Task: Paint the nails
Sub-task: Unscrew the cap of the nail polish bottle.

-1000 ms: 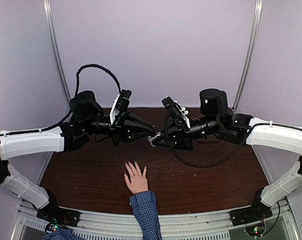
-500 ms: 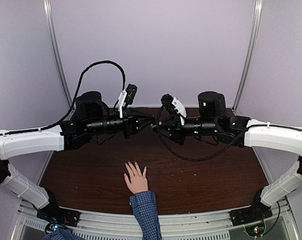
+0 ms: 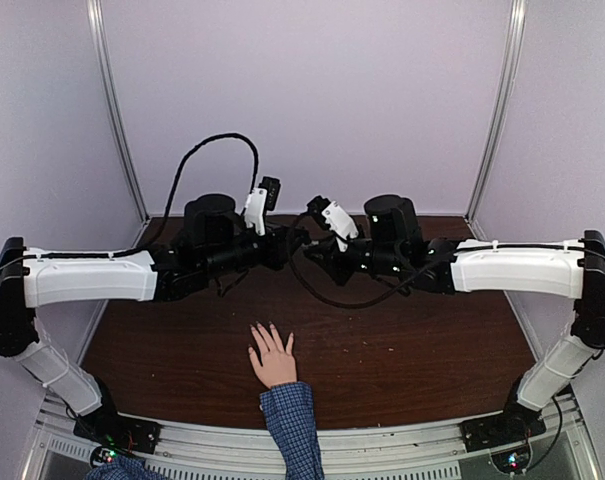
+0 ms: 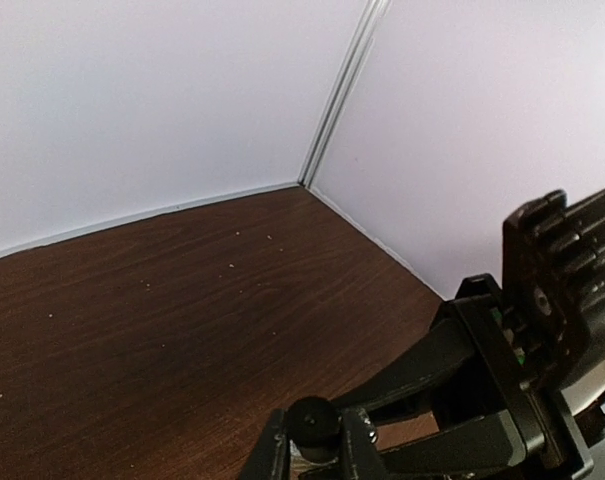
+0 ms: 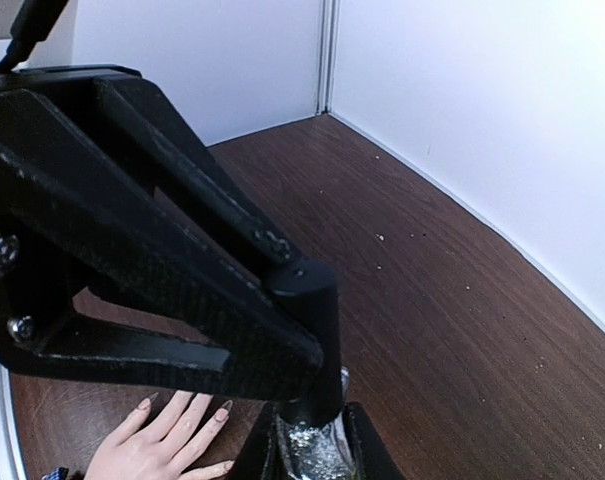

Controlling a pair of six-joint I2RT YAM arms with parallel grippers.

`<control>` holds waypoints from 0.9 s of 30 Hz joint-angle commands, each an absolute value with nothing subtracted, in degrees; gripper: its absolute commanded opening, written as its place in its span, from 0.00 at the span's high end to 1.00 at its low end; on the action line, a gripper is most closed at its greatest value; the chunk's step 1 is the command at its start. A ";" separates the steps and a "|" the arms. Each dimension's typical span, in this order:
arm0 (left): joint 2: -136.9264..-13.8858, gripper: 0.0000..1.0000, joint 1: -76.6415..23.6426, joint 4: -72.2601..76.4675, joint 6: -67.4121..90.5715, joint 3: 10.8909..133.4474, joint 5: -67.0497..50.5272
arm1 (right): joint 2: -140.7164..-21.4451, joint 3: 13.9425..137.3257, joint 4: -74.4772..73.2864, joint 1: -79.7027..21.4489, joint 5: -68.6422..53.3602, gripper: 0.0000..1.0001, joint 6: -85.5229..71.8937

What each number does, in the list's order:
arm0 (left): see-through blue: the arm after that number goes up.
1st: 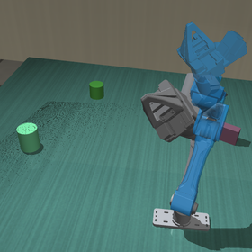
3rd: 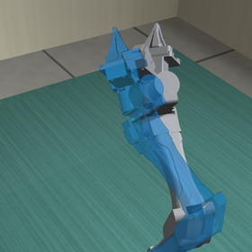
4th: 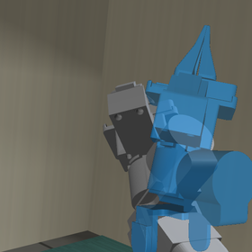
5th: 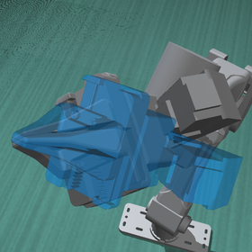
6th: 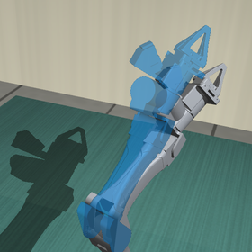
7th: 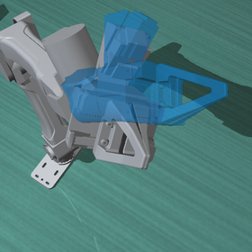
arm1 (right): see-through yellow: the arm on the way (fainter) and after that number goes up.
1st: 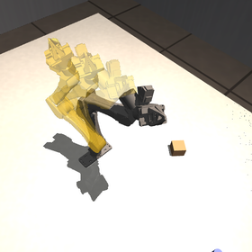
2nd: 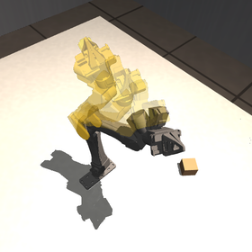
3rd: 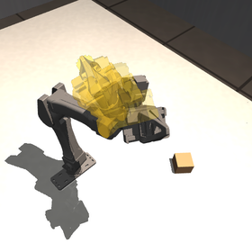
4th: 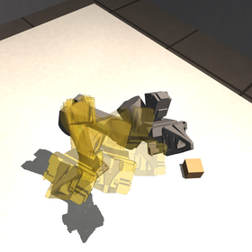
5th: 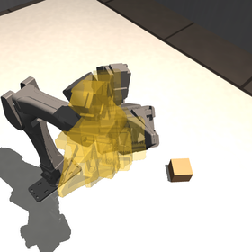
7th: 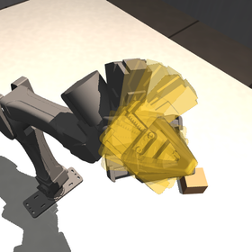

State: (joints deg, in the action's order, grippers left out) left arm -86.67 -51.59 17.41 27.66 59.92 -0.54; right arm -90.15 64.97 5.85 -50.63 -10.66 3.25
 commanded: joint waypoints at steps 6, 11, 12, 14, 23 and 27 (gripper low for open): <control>-85.65 0.72 -49.39 22.73 25.43 59.87 1.07 | -90.56 66.94 3.16 -50.35 -11.12 1.00 2.48; -81.25 0.54 -45.30 23.25 23.62 57.13 -11.46 | -89.90 67.35 2.41 -50.23 -16.14 1.00 2.61; -80.17 0.51 -44.84 23.73 22.21 56.46 -14.07 | -89.60 67.40 2.33 -50.18 -17.21 1.00 2.70; -78.09 0.45 -44.44 23.20 19.74 55.33 -17.16 | -88.98 67.26 2.21 -49.91 -20.33 1.00 2.72; -74.85 0.42 -43.51 18.78 9.79 55.60 -42.04 | -86.57 67.15 2.64 -47.67 -40.87 1.00 1.08; -75.05 0.41 -43.51 18.42 9.48 56.52 -47.95 | -85.73 67.51 2.04 -47.55 -48.71 1.00 1.47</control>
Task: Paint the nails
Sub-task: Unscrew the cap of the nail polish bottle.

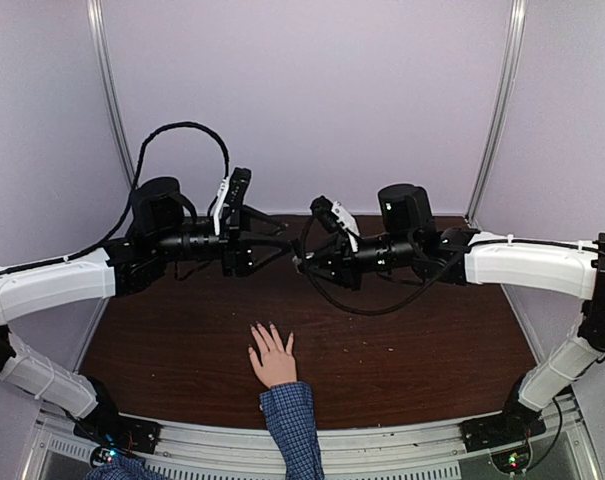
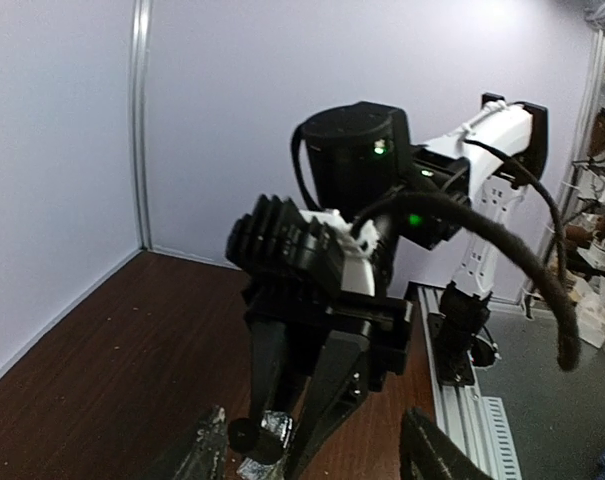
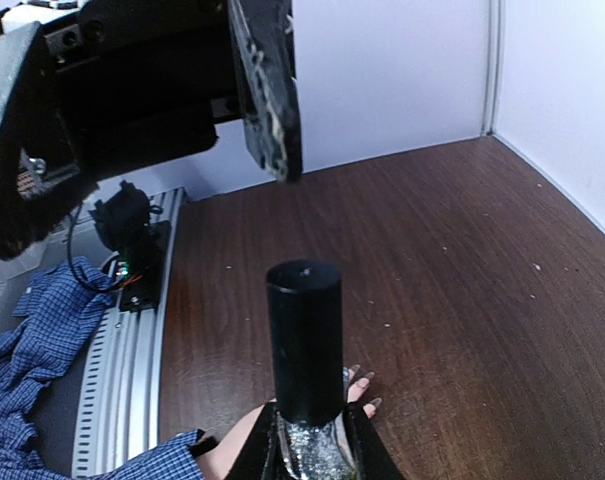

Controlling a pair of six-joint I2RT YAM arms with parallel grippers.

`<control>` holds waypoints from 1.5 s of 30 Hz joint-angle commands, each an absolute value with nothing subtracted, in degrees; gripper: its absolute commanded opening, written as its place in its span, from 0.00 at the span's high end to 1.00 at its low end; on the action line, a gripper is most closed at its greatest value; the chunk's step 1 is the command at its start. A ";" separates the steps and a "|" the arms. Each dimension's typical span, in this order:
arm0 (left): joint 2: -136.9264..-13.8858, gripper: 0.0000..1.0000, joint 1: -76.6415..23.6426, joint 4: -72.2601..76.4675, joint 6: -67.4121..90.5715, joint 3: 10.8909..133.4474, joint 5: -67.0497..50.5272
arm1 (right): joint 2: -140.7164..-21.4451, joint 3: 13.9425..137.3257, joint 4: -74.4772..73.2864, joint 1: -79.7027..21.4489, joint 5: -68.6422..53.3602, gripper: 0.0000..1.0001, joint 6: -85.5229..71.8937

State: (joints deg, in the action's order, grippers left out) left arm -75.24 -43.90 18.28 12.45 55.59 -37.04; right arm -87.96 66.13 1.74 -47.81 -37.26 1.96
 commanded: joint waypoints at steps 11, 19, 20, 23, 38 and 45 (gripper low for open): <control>-77.19 0.43 -43.59 21.83 8.16 55.97 -54.79 | -86.03 68.97 1.30 -47.59 -62.18 1.00 0.08; -79.05 0.51 -44.29 28.47 10.05 55.27 -59.03 | -86.80 70.15 1.17 -47.90 -64.63 1.00 0.00; -79.36 0.52 -44.56 29.34 10.39 55.28 -59.85 | -87.02 70.31 1.26 -47.90 -65.20 1.00 -1.23; -80.36 0.58 -44.99 30.36 10.82 55.58 -60.99 | -87.50 70.49 2.74 -47.89 -66.64 1.00 -3.33; -81.59 0.82 -45.00 39.19 17.04 54.42 -63.01 | -88.87 70.49 5.27 -47.90 -69.01 1.00 -6.48; -81.17 0.89 -45.00 39.26 17.84 54.21 -61.63 | -88.48 70.57 4.15 -47.45 -67.30 1.00 -5.87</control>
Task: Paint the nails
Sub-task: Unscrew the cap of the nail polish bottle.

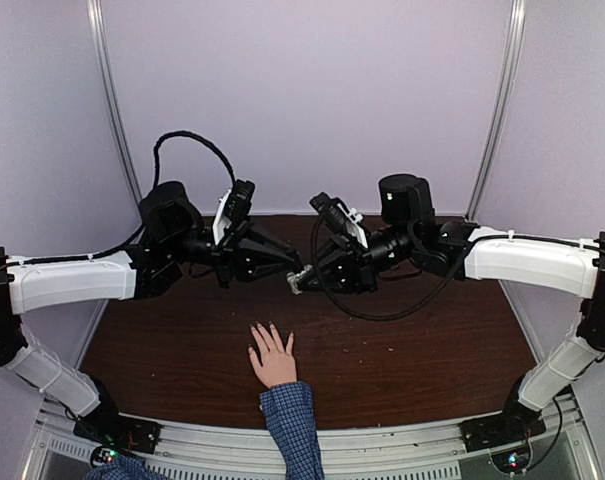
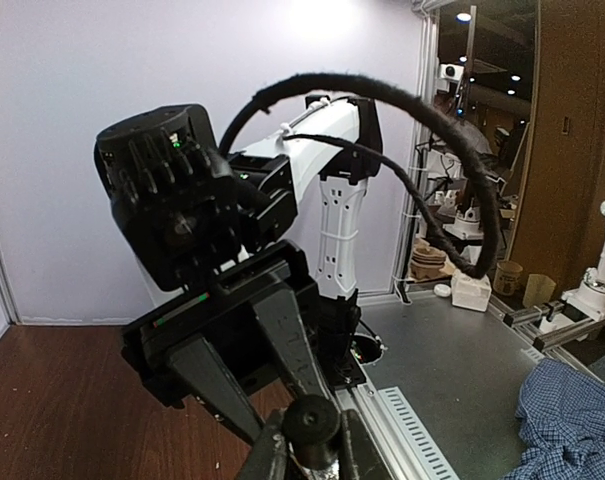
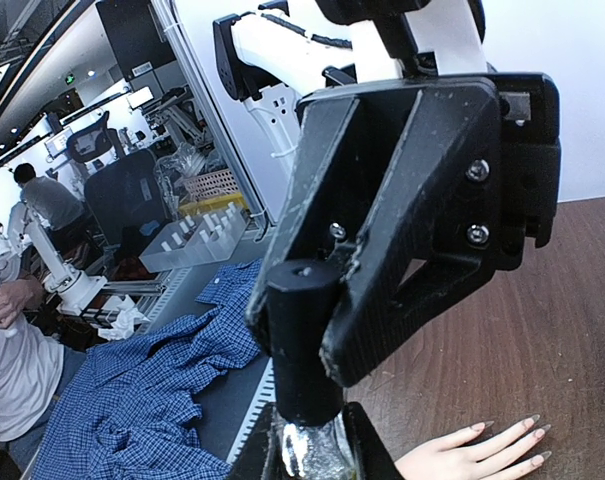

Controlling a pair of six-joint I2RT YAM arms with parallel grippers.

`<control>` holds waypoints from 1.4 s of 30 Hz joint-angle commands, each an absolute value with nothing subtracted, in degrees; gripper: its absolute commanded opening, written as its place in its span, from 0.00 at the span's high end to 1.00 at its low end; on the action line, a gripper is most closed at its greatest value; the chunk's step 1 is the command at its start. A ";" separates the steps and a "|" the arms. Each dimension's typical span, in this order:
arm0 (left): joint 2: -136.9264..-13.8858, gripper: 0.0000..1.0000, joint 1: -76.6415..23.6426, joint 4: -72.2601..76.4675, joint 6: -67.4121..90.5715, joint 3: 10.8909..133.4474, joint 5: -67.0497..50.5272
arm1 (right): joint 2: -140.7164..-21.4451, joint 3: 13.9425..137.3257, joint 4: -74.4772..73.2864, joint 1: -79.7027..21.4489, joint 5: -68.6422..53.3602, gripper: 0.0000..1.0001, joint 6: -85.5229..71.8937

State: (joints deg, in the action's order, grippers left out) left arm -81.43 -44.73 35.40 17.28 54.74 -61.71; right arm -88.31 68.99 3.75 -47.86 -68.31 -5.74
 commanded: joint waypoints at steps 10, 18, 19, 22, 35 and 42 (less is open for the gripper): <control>-81.02 0.98 -45.00 26.02 17.96 58.06 -43.84 | -85.37 70.23 -3.28 -46.23 -50.32 1.00 -0.72; -83.29 1.00 -45.00 23.40 23.20 59.12 -29.27 | -84.51 69.21 -5.83 -46.23 -33.64 1.00 1.79; -83.77 1.00 -45.00 24.14 24.26 58.55 -26.97 | -84.55 69.05 -6.09 -46.27 -31.01 1.00 2.07; -85.28 1.00 -45.00 27.24 27.73 57.35 -21.03 | -84.67 68.51 -5.90 -46.27 -23.61 1.00 2.38; -90.10 0.79 -45.09 32.56 31.07 57.70 -13.96 | -89.14 68.72 -3.11 -47.86 -12.69 1.00 1.98; -83.34 0.42 -42.55 33.95 25.38 51.73 -22.00 | -85.60 66.49 -2.19 -44.82 -26.11 1.00 0.84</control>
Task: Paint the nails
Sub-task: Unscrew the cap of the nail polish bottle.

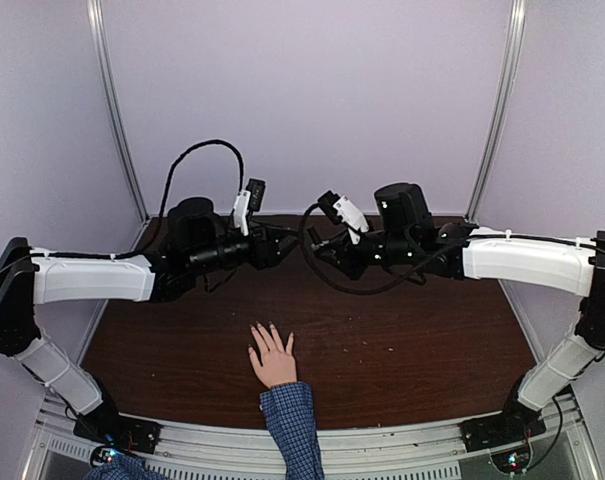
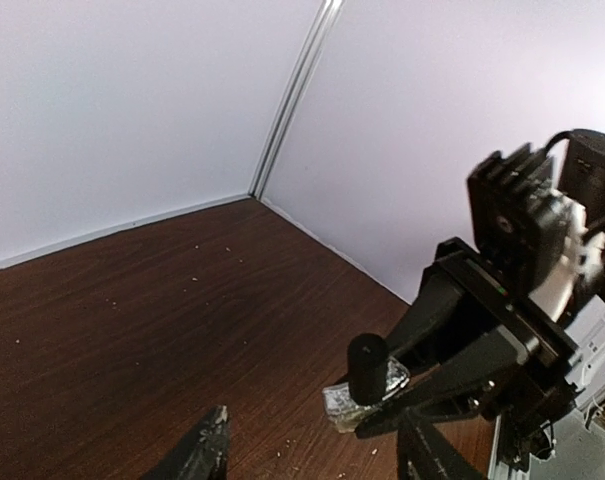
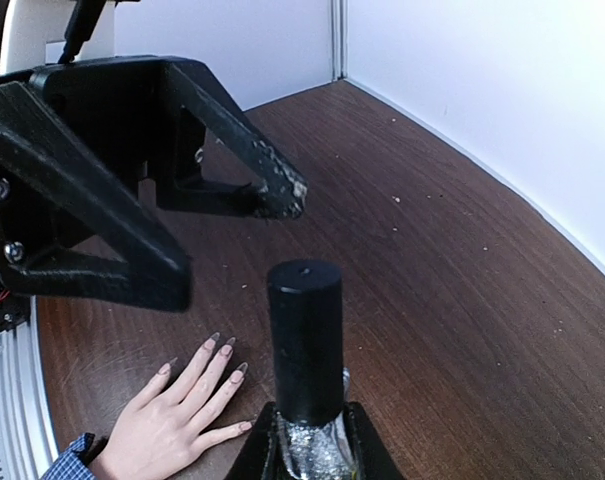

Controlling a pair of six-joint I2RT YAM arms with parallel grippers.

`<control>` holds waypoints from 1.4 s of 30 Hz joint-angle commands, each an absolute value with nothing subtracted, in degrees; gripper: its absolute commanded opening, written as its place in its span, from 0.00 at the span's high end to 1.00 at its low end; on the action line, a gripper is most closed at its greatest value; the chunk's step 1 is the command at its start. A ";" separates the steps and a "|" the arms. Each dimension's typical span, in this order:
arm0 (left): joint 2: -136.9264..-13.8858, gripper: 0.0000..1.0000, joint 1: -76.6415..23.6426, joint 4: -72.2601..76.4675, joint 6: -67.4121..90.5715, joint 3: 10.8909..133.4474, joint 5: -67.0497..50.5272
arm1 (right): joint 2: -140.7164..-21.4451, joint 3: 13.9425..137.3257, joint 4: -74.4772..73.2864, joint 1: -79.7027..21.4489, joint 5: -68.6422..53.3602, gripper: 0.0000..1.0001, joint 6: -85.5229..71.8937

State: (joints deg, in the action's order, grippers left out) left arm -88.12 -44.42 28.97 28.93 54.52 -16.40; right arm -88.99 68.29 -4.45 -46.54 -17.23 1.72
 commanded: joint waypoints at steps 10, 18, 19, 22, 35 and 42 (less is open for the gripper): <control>-83.62 0.42 -41.22 39.35 20.96 54.97 -54.58 | -84.48 67.73 -2.61 -43.72 -57.95 1.00 1.65; -86.97 0.48 -42.59 53.18 28.90 56.58 -62.61 | -85.46 70.61 -4.59 -45.15 -66.37 1.00 1.49; -87.39 0.48 -43.00 53.38 29.13 57.08 -63.26 | -85.58 70.84 -4.57 -45.25 -66.58 1.00 1.31; -88.35 0.49 -43.78 53.99 29.65 58.06 -64.37 | -85.93 71.55 -4.82 -45.50 -66.93 1.00 1.14; -91.01 0.67 -45.75 54.61 30.89 60.62 -65.90 | -87.43 72.64 -2.53 -46.67 -68.77 1.00 -1.27; -91.65 0.78 -45.88 55.36 32.31 61.17 -66.65 | -88.06 72.84 -0.95 -46.66 -69.08 1.00 -2.94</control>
State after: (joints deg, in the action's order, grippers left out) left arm -90.76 -45.50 51.81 31.09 59.29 -65.10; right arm -87.46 71.00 -3.66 -46.33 -67.55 -1.58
